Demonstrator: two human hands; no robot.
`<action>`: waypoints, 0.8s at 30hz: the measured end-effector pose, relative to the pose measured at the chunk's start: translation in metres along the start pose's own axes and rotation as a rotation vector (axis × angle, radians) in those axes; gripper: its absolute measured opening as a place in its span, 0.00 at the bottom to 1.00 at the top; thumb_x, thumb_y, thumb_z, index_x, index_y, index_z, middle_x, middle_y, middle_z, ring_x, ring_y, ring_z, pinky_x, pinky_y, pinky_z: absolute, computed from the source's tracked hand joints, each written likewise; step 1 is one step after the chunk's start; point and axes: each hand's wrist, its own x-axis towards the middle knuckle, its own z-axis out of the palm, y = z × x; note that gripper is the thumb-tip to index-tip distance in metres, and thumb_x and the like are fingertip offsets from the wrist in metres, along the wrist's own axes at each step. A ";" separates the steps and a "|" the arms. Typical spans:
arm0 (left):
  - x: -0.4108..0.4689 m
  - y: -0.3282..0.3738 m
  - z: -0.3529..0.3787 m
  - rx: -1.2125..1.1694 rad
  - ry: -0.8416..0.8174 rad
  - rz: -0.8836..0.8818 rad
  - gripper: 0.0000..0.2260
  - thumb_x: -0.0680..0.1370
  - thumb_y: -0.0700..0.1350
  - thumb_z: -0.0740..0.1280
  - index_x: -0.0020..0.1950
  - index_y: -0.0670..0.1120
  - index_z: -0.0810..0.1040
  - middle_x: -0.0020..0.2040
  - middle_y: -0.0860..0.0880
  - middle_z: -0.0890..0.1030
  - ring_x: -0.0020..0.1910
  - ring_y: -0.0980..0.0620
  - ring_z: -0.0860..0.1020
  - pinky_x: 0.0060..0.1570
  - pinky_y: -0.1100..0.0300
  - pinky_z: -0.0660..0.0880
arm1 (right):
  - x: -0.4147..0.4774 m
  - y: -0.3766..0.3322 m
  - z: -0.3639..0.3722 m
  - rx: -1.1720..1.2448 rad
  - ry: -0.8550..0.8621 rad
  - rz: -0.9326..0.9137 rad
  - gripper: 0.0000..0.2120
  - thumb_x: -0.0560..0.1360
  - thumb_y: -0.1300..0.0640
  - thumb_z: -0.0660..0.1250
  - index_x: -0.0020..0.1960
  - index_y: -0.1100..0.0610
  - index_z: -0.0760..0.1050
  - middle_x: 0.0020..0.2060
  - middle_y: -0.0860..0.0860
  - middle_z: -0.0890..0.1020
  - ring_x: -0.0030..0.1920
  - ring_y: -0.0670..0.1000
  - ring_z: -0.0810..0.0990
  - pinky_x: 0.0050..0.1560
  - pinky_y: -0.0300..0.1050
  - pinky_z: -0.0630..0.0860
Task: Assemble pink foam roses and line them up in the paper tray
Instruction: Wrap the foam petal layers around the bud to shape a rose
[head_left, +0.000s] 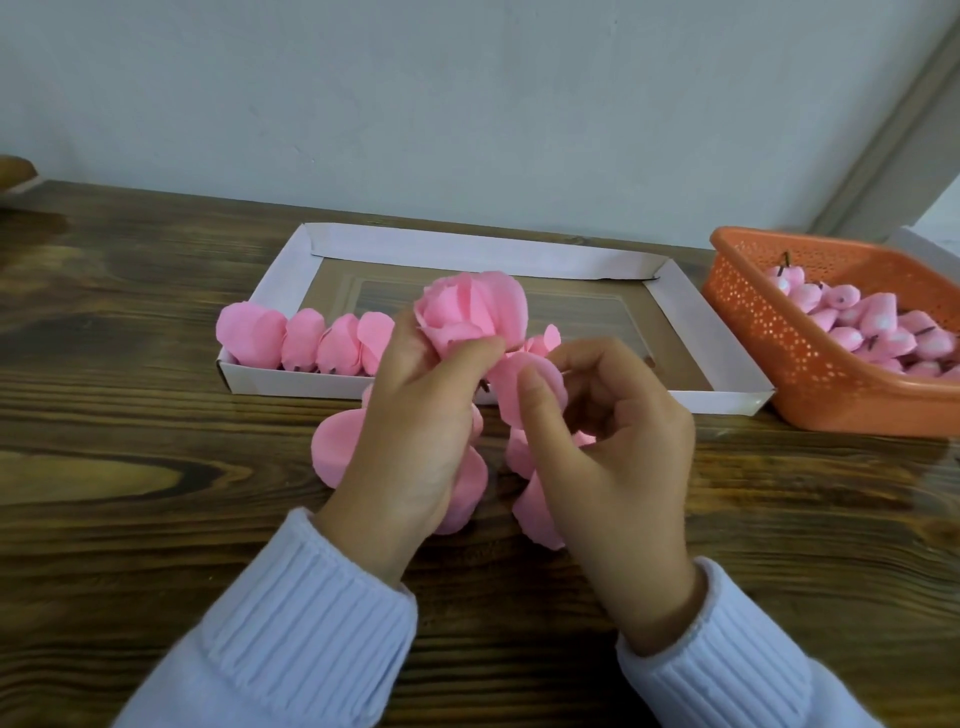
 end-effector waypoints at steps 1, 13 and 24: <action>-0.001 0.000 0.001 0.032 -0.004 0.005 0.20 0.65 0.44 0.70 0.54 0.39 0.74 0.48 0.36 0.76 0.59 0.32 0.76 0.64 0.37 0.71 | 0.000 -0.001 0.000 -0.005 0.009 -0.017 0.03 0.74 0.59 0.70 0.42 0.55 0.77 0.27 0.38 0.74 0.29 0.38 0.75 0.32 0.26 0.68; -0.007 -0.005 0.002 0.275 -0.172 0.064 0.12 0.75 0.37 0.65 0.52 0.51 0.78 0.44 0.53 0.83 0.45 0.59 0.82 0.42 0.68 0.77 | 0.007 0.007 -0.007 0.213 0.108 0.192 0.05 0.74 0.64 0.70 0.43 0.56 0.76 0.28 0.55 0.79 0.27 0.52 0.77 0.30 0.43 0.74; -0.006 -0.003 0.002 0.076 -0.408 -0.023 0.16 0.66 0.43 0.68 0.51 0.55 0.82 0.47 0.49 0.83 0.50 0.51 0.81 0.53 0.56 0.79 | 0.011 0.008 -0.010 0.319 0.132 0.205 0.03 0.75 0.64 0.68 0.45 0.58 0.75 0.29 0.56 0.79 0.28 0.49 0.76 0.30 0.45 0.75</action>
